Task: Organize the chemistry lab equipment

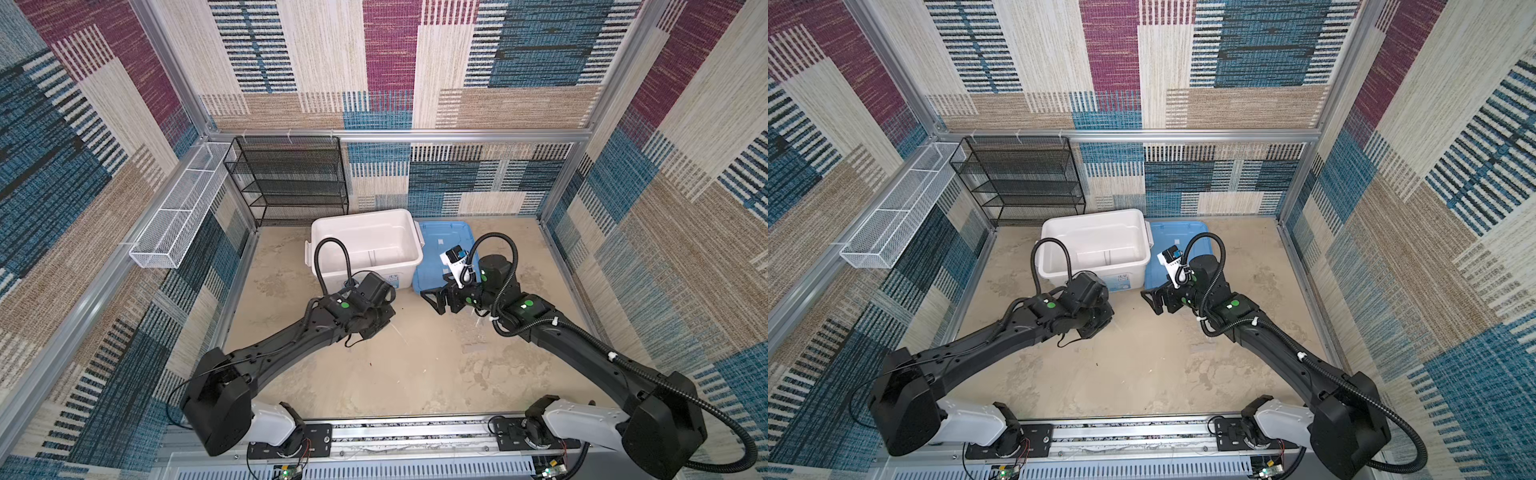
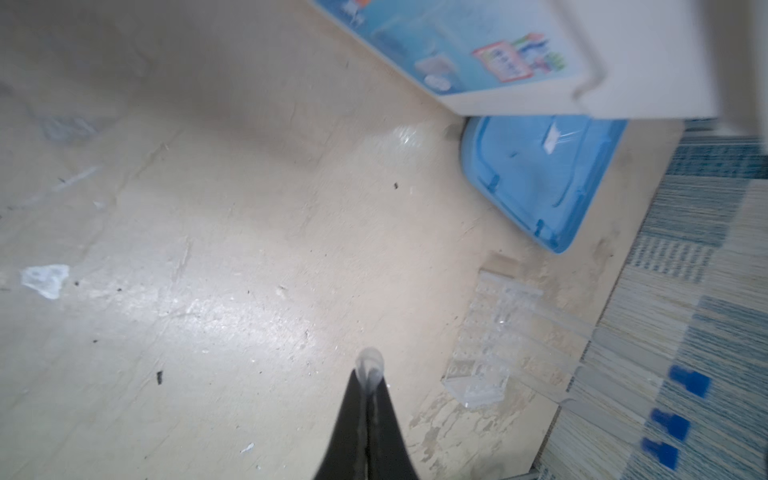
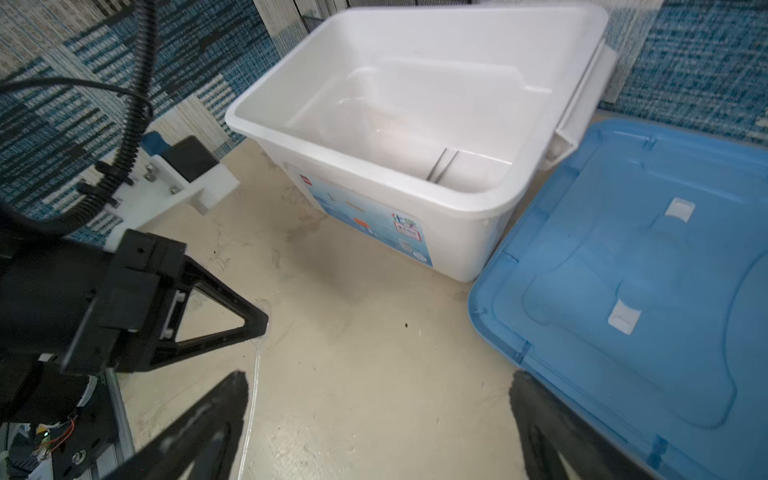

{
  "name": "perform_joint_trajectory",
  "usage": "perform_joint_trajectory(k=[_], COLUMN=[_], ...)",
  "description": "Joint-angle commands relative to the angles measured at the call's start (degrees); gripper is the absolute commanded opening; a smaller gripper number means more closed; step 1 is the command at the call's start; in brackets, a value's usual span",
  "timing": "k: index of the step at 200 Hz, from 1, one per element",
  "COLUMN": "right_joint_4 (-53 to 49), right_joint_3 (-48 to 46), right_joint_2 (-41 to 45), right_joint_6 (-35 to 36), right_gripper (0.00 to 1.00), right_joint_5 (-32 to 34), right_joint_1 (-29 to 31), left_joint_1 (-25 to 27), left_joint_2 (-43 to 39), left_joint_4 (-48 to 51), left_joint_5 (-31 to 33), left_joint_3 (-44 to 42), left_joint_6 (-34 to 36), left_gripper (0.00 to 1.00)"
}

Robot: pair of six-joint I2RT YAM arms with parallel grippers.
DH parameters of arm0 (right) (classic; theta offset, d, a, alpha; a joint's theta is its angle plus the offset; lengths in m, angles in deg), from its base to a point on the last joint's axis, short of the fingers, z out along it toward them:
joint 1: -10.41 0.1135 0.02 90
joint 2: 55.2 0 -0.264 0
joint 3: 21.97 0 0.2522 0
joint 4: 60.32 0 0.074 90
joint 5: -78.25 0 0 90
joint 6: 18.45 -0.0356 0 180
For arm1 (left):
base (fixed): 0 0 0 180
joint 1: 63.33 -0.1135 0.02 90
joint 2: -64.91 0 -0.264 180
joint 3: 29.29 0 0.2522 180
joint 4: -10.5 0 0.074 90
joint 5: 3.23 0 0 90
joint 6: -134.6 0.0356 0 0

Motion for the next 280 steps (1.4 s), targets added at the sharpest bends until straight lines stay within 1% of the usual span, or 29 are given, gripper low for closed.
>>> perform_joint_trajectory(k=[1, 14, 21, 28, 32, 44, 67, 80, 94, 121, 129, 142, 168, 191, 217, 228, 238, 280], right_joint_4=[3.8, 5.2, 5.9, 6.5, 6.9, 7.5, 6.4, 5.3, 4.1, 4.6, 4.6, 4.5, 3.3, 3.3, 1.7, 1.2, 0.9, 1.7], right_joint_3=[2.6, 3.9, 4.4, 5.2, 5.6, 7.6, 14.0, 17.5, 20.8, 24.0, 24.8, 25.5, 27.8, 28.8, 30.3, 30.8, 31.1, 31.0], right_joint_2=[-1.1, -1.4, -1.5, -1.6, -1.7, -2.6, -6.5, -9.4, -12.5, -17.4, -18.5, -19.9, -23.1, -24.5, -25.4, -25.7, -25.9, -26.4], right_joint_6=[-2.1, -2.8, -3.1, -3.4, -3.5, -4.1, -6.1, -6.9, -7.4, -9.4, -10.1, -10.2, -8.6, -6.0, -4.2, -3.6, -3.2, -2.7], right_gripper=[0.99, 0.99, 1.0, 0.99, 0.99, 0.99, 1.0, 1.0, 0.99, 1.0, 1.0, 0.99, 1.0, 0.96, 0.96, 0.96, 0.96, 0.97], right_joint_5=[-4.3, -6.2, -6.9, -7.3, -7.6, -7.8, -5.9, -4.8, -4.3, -5.7, -5.9, -5.2, -4.7, -7.7, -5.9, -5.1, -4.8, -5.6], right_joint_1=[0.0, 0.0, 0.0, 0.0, -0.1, -0.1, -0.3, -0.5, -1.1, -3.5, -4.3, -5.1, -5.5, -5.5, -5.5, -5.5, -5.5, -5.5], left_joint_1=[-2.3, -5.0, -7.5, -10.2, -11.5, -13.6, -14.3, -15.3, -17.0, -18.2, -18.5, -18.9, -19.0, -19.1, -19.1, -19.3, -19.4, -19.3], left_joint_2=[-4.5, -6.2, -6.1, -5.4, -4.7, -2.2, 2.8, 5.7, 9.7, 21.7, 25.1, 31.0, 41.0, 48.1, 56.1, 58.6, 59.7, 60.1], left_joint_4=[1.6, -1.2, -3.7, -5.8, -6.1, -5.9, -3.7, -4.0, -3.8, 2.0, 2.6, 2.9, 6.3, 9.5, 14.7, 16.1, 16.0, 11.8], left_joint_5=[6.8, 5.5, 2.1, -3.4, -5.4, -8.3, -6.3, -6.4, -7.9, -5.5, -6.2, -8.0, -8.1, -10.1, -12.3, -14.7, -16.3, -16.4], left_joint_3=[1.8, 2.9, 3.4, 4.7, 5.7, 10.0, 18.8, 22.5, 27.7, 41.4, 44.6, 50.2, 62.1, 70.8, 80.2, 82.2, 82.1, 76.7], left_joint_6=[10.5, 14.9, 16.6, 17.9, 18.2, 21.3, 27.2, 27.9, 29.4, 35.8, 36.8, 37.5, 37.5, 37.4, 38.6, 38.2, 37.8, 37.8], left_gripper=[0.02, 0.02, 0.02, 0.02, 0.02, 0.02, 0.0, 0.0, 0.0, 0.0, 0.0, 0.0, 0.0, 0.0, 0.0, 0.0, 0.0, 0.0])
